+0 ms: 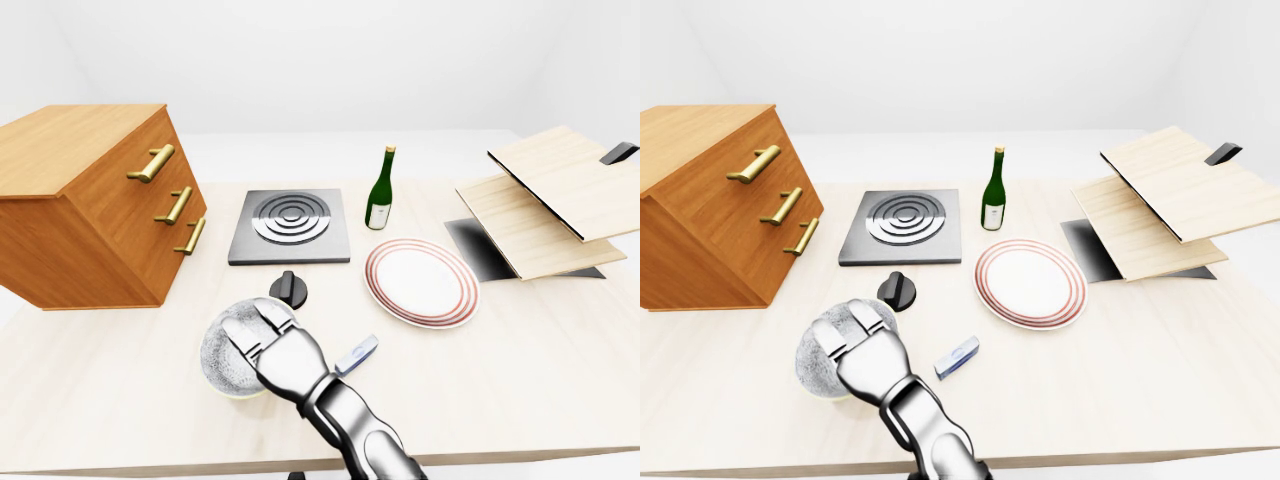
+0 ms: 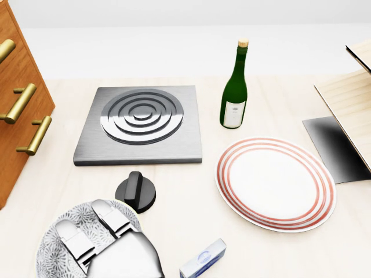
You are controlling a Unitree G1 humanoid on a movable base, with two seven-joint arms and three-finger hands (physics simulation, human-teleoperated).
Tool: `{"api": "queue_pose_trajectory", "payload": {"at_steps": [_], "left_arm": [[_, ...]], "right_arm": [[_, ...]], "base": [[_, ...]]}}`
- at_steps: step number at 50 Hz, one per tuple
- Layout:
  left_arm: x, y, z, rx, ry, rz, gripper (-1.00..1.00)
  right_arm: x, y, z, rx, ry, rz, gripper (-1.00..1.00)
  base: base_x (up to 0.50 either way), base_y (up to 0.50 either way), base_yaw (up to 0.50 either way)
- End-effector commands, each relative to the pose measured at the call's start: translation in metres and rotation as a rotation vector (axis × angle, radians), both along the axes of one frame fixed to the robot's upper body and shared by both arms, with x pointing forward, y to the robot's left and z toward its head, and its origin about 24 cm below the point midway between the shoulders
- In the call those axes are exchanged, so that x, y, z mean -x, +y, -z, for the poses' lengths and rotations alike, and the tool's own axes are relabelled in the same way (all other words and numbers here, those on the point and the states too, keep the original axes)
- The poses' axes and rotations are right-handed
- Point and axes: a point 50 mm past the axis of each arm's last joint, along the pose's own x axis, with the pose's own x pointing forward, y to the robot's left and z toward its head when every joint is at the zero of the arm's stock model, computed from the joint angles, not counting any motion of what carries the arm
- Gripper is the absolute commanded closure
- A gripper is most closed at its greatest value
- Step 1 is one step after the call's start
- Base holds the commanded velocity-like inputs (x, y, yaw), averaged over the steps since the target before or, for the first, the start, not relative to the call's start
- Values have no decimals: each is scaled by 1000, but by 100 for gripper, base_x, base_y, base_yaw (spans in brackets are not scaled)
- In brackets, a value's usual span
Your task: Pick up the akita bowl and put it on the plate.
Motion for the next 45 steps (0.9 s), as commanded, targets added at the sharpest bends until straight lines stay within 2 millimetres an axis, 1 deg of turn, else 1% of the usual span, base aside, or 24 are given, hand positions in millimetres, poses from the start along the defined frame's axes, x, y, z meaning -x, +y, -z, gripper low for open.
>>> {"api": "queue_pose_trajectory", "payload": {"at_steps": [1,2,6,9,12,18,24,29,34,41,45], "left_arm": [[-2,2,0,8,6,-2,-100],[-2,3,-1,7,6,-2,-100],[-2,3,-2,8,6,7,-100],[-3,3,-1,9,9,1,-100],[-2,3,-3,5,7,10,-100],[-3,3,-3,7,9,7,-100],[-3,4,-3,11,10,6,-100],[-5,5,-2,18,23,12,-100],[-4,5,-2,16,22,15,-100],[-4,5,-3,15,23,19,-100],[-6,6,-1,24,27,10,-100]], "right_arm": [[-14,-11,22,13,43,64,-100],[-14,-12,26,15,66,70,-100],[-19,-13,32,19,72,85,-100],[-18,-13,35,20,83,89,-100],[-15,-15,43,38,94,88,-100],[-13,-15,47,54,103,83,-100],[-9,-12,46,51,101,71,-100],[-6,-12,51,72,92,63,-100],[-5,-11,48,91,72,53,-100],[0,-6,52,97,83,35,-100],[0,-8,60,110,103,40,-100]], "base": [[0,0,0],[0,0,0],[0,0,0],[0,0,0],[0,0,0],[0,0,0],[0,0,0],[0,0,0],[0,0,0],[0,0,0],[0,0,0]]}}
